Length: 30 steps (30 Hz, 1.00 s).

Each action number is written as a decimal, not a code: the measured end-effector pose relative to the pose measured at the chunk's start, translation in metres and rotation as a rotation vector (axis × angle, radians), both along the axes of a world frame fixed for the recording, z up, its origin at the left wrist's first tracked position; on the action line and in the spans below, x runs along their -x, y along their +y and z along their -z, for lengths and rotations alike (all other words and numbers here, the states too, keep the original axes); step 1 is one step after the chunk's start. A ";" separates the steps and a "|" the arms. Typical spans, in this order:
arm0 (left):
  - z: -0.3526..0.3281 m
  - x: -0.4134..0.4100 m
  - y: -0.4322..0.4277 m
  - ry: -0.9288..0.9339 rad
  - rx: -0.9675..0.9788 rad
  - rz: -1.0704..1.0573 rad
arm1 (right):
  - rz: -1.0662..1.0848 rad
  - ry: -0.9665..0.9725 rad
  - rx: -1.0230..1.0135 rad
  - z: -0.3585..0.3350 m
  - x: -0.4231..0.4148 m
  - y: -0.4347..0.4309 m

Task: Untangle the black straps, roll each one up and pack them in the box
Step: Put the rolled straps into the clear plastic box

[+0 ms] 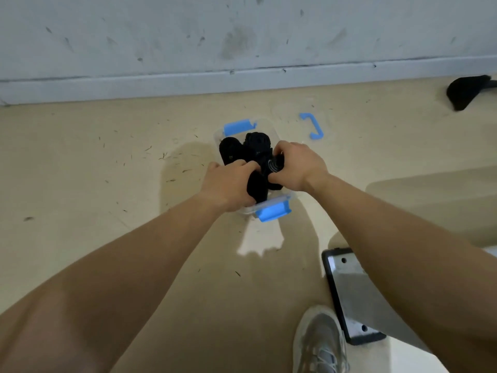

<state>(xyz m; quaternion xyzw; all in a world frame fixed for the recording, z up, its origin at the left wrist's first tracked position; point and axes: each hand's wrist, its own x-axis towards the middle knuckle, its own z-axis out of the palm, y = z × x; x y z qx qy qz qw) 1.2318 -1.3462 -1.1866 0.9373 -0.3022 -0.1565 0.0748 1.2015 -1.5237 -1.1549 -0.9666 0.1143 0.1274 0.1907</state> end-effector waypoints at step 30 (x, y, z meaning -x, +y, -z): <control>0.028 -0.023 -0.024 -0.031 -0.082 0.044 | -0.403 0.224 0.461 0.036 -0.004 0.002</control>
